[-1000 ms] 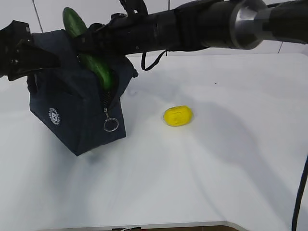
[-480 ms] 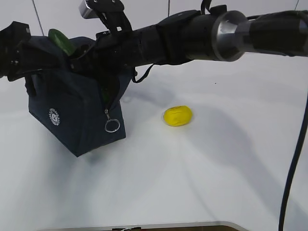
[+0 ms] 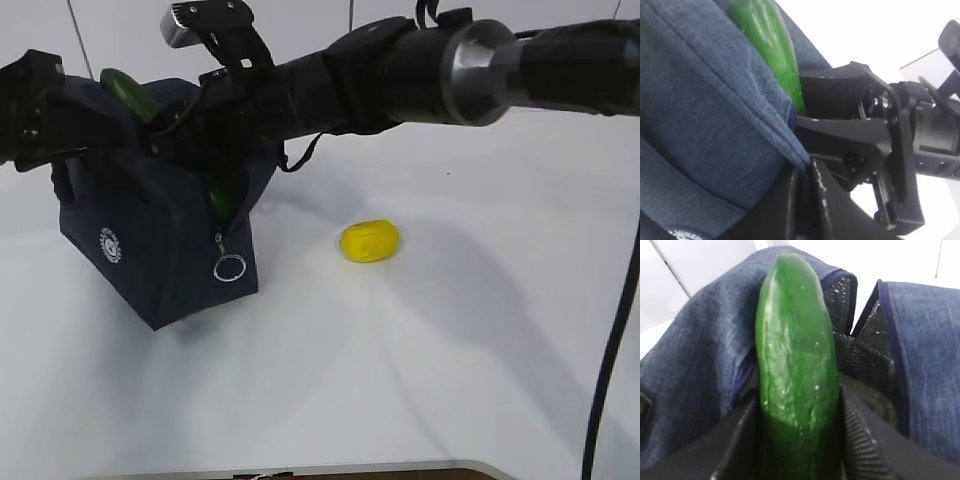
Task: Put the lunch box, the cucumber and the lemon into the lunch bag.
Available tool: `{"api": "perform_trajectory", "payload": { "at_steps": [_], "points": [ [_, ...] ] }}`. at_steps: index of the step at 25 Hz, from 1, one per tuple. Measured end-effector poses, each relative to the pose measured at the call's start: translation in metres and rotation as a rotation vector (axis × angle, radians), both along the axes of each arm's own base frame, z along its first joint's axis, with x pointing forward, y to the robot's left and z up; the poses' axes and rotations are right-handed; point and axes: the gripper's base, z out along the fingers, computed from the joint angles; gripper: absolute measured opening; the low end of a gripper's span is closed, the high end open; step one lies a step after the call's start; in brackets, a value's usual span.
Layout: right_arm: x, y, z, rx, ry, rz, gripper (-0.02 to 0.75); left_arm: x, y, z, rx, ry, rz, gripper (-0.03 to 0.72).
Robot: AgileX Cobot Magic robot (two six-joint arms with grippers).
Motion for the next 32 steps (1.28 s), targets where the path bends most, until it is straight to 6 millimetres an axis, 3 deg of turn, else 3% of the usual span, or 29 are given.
{"api": "perform_trajectory", "payload": {
  "at_steps": [9, 14, 25, 32],
  "points": [
    [-0.005, -0.007, 0.005, -0.139, -0.031, 0.016, 0.503, 0.0, 0.0, -0.001, 0.014, -0.002, -0.009, 0.002],
    [-0.009, -0.01, 0.022, -0.143, -0.073, 0.019, 0.514, 0.0, 0.0, -0.001, 0.014, -0.002, -0.009, 0.002],
    [-0.033, -0.031, 0.087, -0.279, -0.31, 0.077, 0.514, 0.0, 0.0, -0.001, 0.014, -0.002, -0.009, 0.002],
    [-0.046, -0.057, 0.092, -0.579, -0.253, 0.086, 0.514, -0.001, 0.0, -0.001, 0.017, -0.003, -0.011, 0.002]
  ]
}}
